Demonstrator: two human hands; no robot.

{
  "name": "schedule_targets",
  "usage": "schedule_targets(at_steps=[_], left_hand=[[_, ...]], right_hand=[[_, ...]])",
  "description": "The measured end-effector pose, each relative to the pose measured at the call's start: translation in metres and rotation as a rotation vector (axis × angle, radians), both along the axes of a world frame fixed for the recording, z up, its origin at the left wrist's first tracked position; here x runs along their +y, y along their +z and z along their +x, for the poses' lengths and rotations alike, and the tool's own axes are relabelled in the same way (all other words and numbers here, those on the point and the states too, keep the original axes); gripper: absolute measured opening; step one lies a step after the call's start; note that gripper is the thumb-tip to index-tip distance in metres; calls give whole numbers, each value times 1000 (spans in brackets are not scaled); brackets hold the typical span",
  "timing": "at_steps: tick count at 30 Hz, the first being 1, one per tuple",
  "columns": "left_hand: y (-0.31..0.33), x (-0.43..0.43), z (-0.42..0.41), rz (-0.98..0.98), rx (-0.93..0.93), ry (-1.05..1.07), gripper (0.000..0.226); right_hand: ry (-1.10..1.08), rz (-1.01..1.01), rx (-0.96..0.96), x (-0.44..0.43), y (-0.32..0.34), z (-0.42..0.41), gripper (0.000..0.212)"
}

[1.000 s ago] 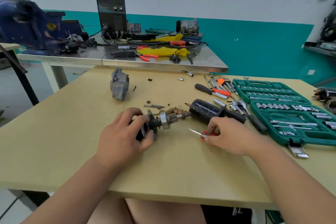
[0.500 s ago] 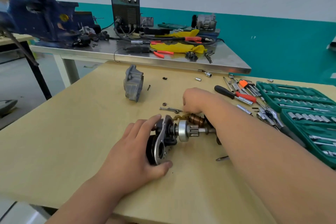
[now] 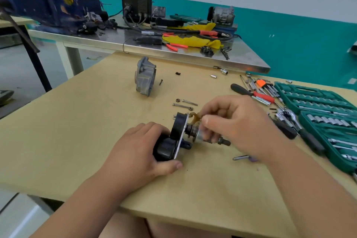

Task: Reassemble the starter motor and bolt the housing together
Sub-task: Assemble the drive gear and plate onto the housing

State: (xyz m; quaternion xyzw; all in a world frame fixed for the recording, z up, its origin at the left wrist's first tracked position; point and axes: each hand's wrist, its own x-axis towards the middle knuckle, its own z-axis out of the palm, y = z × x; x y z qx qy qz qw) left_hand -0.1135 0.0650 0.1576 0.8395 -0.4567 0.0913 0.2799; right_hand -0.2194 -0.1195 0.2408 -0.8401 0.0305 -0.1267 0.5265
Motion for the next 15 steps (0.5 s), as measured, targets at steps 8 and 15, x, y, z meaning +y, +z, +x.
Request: schedule_targets(at_steps=[8,15], left_hand=[[2,-9,-26,-38,-232,156,63],[1,-8,-34,-17,-108,276,61]], right_hand=[[-331,534,97,35,-69,-15,20],[-523,3,43,51,-78,-3,24]])
